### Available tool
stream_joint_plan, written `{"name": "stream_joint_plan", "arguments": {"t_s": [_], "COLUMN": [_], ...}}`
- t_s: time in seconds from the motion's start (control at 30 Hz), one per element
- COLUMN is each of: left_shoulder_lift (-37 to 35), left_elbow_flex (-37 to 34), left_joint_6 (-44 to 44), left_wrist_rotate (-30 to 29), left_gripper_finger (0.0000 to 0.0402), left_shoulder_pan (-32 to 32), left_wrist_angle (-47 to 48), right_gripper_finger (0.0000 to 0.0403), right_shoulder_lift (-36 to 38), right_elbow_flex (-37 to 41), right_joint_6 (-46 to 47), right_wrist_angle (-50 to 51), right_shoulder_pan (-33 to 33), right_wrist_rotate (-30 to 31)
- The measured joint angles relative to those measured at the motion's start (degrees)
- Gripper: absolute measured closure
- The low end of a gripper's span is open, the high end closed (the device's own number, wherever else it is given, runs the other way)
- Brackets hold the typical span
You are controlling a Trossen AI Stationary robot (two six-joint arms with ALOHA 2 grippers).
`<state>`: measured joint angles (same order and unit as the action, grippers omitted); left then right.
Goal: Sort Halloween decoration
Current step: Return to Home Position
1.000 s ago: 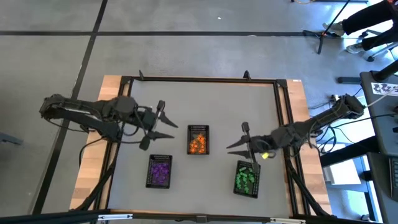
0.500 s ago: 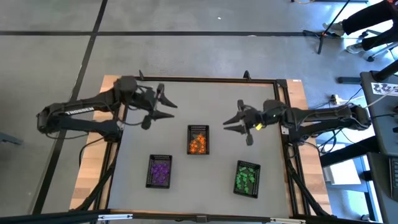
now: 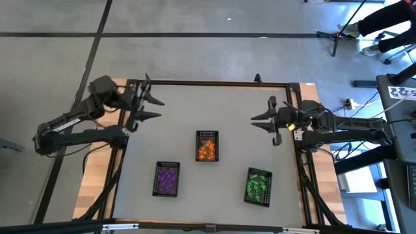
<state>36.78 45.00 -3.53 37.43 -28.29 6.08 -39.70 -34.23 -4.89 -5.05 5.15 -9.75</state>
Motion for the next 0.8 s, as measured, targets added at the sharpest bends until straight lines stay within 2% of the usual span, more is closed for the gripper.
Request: {"name": "stream_joint_plan", "arguments": {"t_s": [0.17, 0.27, 0.4, 0.5, 0.6, 0.8], "left_shoulder_lift": [-6.85, -10.39, -11.75, -13.61, -15.84, -25.96], "left_elbow_flex": [-4.98, -10.10, -17.18, -19.43, -19.88, -19.88], "left_joint_6": [1.86, 5.16, 7.51, 8.16, 9.49, 10.70], "left_wrist_rotate": [-2.16, -4.07, -5.01, -6.46, -5.17, -1.35], "left_gripper_finger": [0.0223, 0.0223, 0.0223, 0.0223, 0.0223, 0.0223], "left_shoulder_pan": [2.92, 5.59, 8.85, 9.35, 9.35, 9.30], "left_wrist_angle": [-1.89, -9.00, -18.36, -18.52, -18.15, -14.39], "right_gripper_finger": [0.0324, 0.0324, 0.0324, 0.0324, 0.0324, 0.0324], "right_shoulder_lift": [8.14, 12.63, 17.01, 20.37, 24.01, 31.52], "right_elbow_flex": [5.21, 8.77, 11.38, 11.73, 11.73, 11.75], "right_joint_6": [0.03, 0.81, -0.04, -0.43, -0.90, -0.98], "right_wrist_angle": [-0.33, -2.25, -3.25, 0.03, 5.31, 11.68], "right_shoulder_pan": [-1.68, -3.18, -6.05, -7.82, -9.05, -9.29], "right_wrist_rotate": [5.16, 5.67, 6.50, 9.85, 12.74, 13.39]}}
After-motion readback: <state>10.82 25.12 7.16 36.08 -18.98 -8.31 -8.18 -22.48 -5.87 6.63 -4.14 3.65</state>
